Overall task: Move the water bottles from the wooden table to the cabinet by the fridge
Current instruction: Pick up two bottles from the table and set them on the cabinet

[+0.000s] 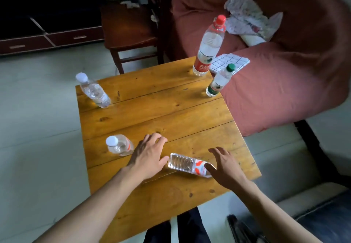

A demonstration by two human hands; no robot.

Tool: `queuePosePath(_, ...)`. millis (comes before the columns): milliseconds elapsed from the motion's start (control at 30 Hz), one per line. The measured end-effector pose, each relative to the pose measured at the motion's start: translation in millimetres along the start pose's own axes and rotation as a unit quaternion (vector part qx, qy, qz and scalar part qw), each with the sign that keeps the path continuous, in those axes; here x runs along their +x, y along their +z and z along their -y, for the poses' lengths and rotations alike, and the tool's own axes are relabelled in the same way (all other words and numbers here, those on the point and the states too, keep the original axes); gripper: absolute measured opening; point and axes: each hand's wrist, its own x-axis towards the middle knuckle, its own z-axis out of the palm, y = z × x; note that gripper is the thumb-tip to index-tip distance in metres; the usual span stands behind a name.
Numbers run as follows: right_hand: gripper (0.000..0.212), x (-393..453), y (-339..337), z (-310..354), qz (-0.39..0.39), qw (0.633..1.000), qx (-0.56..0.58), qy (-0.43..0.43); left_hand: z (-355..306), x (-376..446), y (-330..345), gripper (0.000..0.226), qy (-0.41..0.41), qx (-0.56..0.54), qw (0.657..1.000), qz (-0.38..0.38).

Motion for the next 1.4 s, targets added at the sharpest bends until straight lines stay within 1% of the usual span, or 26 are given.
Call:
queuePosePath(133,0.064,-3,9,-5,0.012,1.000,-0.009,0.010,0,-3,16,0.050,-0.013,0.005,1.000,0.028)
queuePosePath(300,0.067,3,41,-33,0.039,0.999,0.006,0.028,-10,15,49,0.046,-0.007,-0.001,0.997,0.070)
queuePosePath(500,0.075,17,76,-50,0.073,0.997,0.006,0.037,-9,23,79,0.042,-0.014,0.001,0.995,0.097)
queuePosePath(567,0.074,22,84,-56,0.072,0.996,0.003,0.044,-7,24,85,0.043,-0.017,-0.005,0.995,0.102)
queuePosePath(633,0.064,27,91,-64,0.058,0.997,0.006,0.050,-4,24,89,0.043,-0.023,-0.010,0.994,0.102)
queuePosePath(733,0.031,32,97,-73,0.024,0.998,0.034,0.044,1,25,90,0.044,-0.034,-0.015,0.994,0.101)
queuePosePath(767,0.025,33,97,-74,0.021,0.998,0.052,0.042,3,25,89,0.043,-0.038,-0.015,0.994,0.098)
queuePosePath(833,0.023,31,94,-76,0.018,0.996,0.088,0.027,7,26,85,0.042,-0.047,-0.018,0.995,0.089)
queuePosePath(967,0.031,20,78,-78,0.011,0.991,0.127,-0.035,13,27,72,0.042,-0.064,-0.029,0.995,0.068)
queuePosePath(1067,0.033,12,57,-71,-0.004,0.986,0.149,-0.071,14,27,59,0.043,-0.082,-0.045,0.994,0.051)
queuePosePath(1267,0.035,12,5,-18,-0.032,0.979,0.128,-0.156,17,16,28,0.039,-0.101,-0.067,0.993,0.010)
queuePosePath(1400,0.035,20,-11,28,-0.060,0.972,0.091,-0.207,25,3,11,0.037,-0.108,-0.079,0.991,-0.018)
